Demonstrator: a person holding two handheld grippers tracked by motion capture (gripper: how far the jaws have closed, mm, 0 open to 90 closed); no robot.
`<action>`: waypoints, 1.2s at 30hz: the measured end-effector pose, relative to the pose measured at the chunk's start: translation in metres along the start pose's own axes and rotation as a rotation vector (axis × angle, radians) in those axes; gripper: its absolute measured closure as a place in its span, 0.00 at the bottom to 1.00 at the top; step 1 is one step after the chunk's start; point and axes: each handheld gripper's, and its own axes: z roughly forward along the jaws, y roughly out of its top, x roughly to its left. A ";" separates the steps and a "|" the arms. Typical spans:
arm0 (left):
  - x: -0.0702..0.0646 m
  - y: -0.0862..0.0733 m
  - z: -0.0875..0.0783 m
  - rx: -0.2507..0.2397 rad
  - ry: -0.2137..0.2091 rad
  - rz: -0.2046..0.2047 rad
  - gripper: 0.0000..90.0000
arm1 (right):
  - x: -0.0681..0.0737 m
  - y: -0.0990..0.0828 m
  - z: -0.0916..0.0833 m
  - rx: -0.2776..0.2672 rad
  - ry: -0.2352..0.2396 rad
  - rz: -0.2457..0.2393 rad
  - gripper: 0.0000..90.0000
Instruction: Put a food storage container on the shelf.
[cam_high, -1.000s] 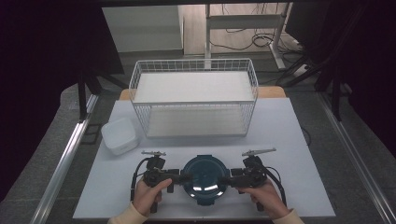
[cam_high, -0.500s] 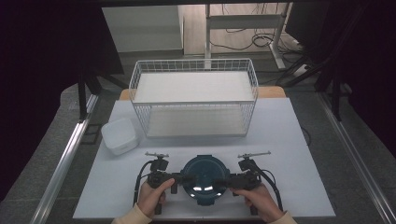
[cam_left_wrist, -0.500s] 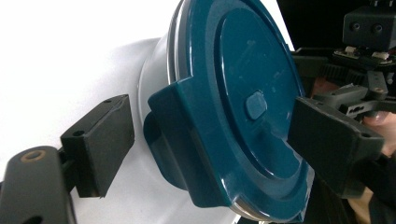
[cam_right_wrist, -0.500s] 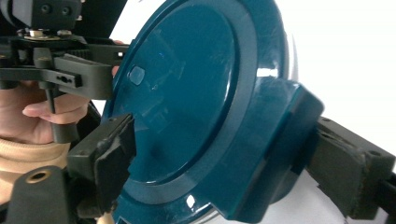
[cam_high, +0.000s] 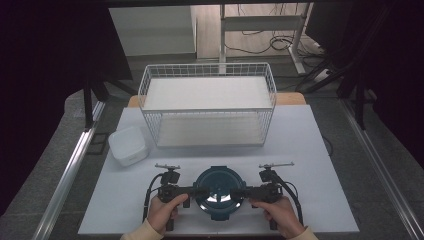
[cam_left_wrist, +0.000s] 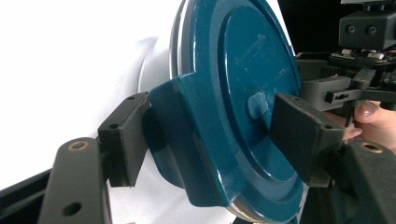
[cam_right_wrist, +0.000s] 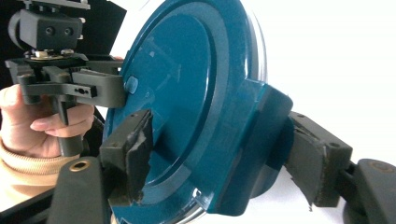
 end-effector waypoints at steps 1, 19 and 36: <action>0.000 0.000 -0.001 -0.001 -0.004 -0.005 0.36 | 0.001 0.000 -0.001 0.002 0.001 -0.010 0.33; -0.013 -0.003 -0.012 -0.040 0.026 0.025 0.41 | 0.013 0.001 -0.015 -0.076 -0.007 -0.089 0.47; -0.025 0.001 -0.026 -0.079 0.028 0.075 0.42 | 0.028 0.002 -0.019 -0.092 -0.018 -0.161 0.47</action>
